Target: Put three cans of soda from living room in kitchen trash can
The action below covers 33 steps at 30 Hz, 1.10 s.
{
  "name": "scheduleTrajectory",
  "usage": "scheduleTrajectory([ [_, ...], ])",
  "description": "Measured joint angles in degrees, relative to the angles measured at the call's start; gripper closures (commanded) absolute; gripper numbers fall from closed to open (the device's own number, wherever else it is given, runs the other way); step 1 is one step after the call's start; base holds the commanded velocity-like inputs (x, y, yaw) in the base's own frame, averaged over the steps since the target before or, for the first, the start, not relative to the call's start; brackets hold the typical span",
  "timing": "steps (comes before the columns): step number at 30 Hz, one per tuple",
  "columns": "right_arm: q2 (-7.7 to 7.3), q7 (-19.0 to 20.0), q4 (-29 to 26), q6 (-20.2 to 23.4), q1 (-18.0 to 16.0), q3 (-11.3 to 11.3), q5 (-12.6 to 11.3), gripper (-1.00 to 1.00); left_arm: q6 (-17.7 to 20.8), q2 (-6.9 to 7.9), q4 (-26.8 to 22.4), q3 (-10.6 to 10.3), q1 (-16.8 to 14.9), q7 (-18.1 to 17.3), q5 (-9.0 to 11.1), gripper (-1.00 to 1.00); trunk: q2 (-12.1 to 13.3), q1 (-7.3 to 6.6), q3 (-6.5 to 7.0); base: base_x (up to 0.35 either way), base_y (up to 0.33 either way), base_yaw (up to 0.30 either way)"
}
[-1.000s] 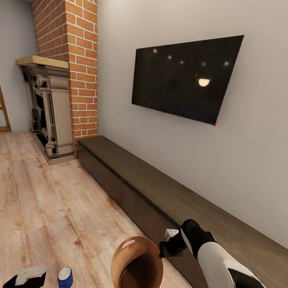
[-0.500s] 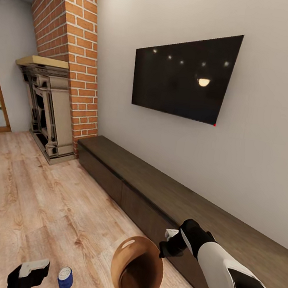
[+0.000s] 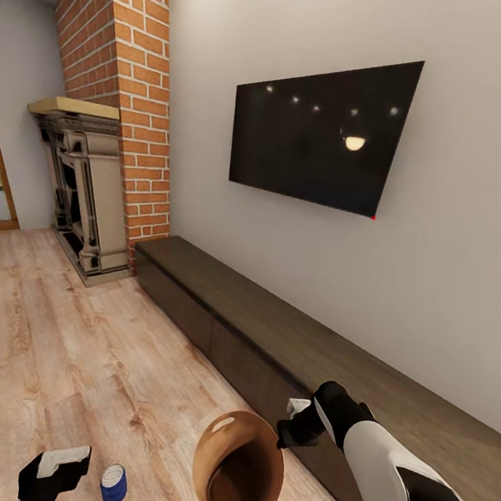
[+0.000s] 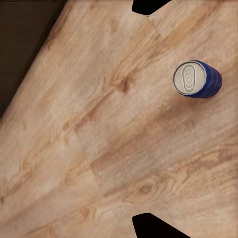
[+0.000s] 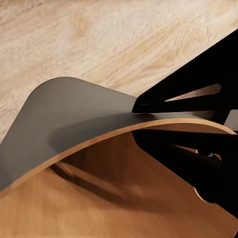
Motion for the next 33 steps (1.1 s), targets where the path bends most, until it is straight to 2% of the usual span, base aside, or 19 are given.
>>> scheduleTrajectory([
  [7, -0.01, -0.06, 0.00, -0.03, 0.00, -0.01, -0.01, 1.00, 0.29, 0.01, 0.42, 0.13, 0.07, -0.73, 0.06, -1.00, 0.00, 0.00, 0.00, 0.000, 0.000, 0.000],
  [9, 0.02, -0.12, 0.00, 0.00, 0.00, -0.01, -0.01, 1.00, 0.37, 0.01, 0.36, -0.06, 0.14, -2.09, -0.12, -1.00, 0.00, 0.00, 0.00, 0.000, 0.000, 0.000],
  [12, 0.00, -0.11, 0.00, -0.05, 0.00, 0.00, 0.01, 1.00, 0.28, -0.04, -0.13, -0.58, 0.36, -5.87, -0.33, -1.00, 0.00, 0.00, 0.00, 0.000, 0.000, 0.000],
  [13, 0.00, -0.10, -0.04, -0.02, 0.00, 0.00, 0.01, 1.00, 0.32, 0.04, -1.35, -1.21, 0.43, -9.97, -0.35, -1.00, 0.00, 0.00, 0.00, 0.000, 0.000, 0.000],
  [15, -0.01, -0.07, -0.06, -0.03, 0.00, 0.00, 0.01, 1.00, 0.34, 0.03, -3.38, -1.43, 0.56, -13.55, -0.32, -1.00, 0.00, 0.00, 0.00, 0.000, 0.000, 0.000],
  [17, -0.01, -0.05, -0.07, 0.01, 0.00, -0.02, -0.04, 1.00, 0.54, 0.02, -7.34, -1.63, 0.94, -18.33, -0.32, -1.00, 0.00, 0.00, 0.00, 0.000, 0.000, 0.000],
  [19, -0.01, -0.04, -0.08, -0.02, 0.00, -0.01, -0.02, 1.00, 0.86, 0.00, -11.69, -1.61, 1.58, -21.00, -0.25, -1.00, 0.00, 0.00, 0.00, 0.000, 0.000, 0.000],
  [23, 0.01, -0.02, -0.08, 0.00, 0.00, 0.00, 0.01, 1.00, 1.51, -0.11, -15.81, -1.60, 3.04, -21.40, -0.23, -1.00, 0.00, 0.00, 0.00, 0.000, 0.000, 0.000],
  [30, 0.06, -0.04, -0.03, 0.01, 0.00, 0.00, 0.00, 1.00, 2.20, -0.13, -17.42, -1.28, 3.71, -17.73, -0.25, -1.00, 0.00, 0.00, 0.00, 0.000, 0.000, 0.000],
  [31, 0.06, -0.05, -0.02, 0.02, 0.00, 0.00, 0.00, 1.00, 2.76, -0.14, -17.33, -1.22, 3.71, -17.57, -0.19, -1.00, 0.00, 0.00, 0.00, 0.000, 0.000, 0.000],
  [33, 0.07, -0.07, -0.01, 0.00, 0.00, 0.00, 0.00, 1.00, 8.55, -0.05, -17.09, -1.13, 3.69, -17.17, 0.01, -1.00, 0.00, 0.00, 0.00, 0.000, 0.000, 0.000],
])
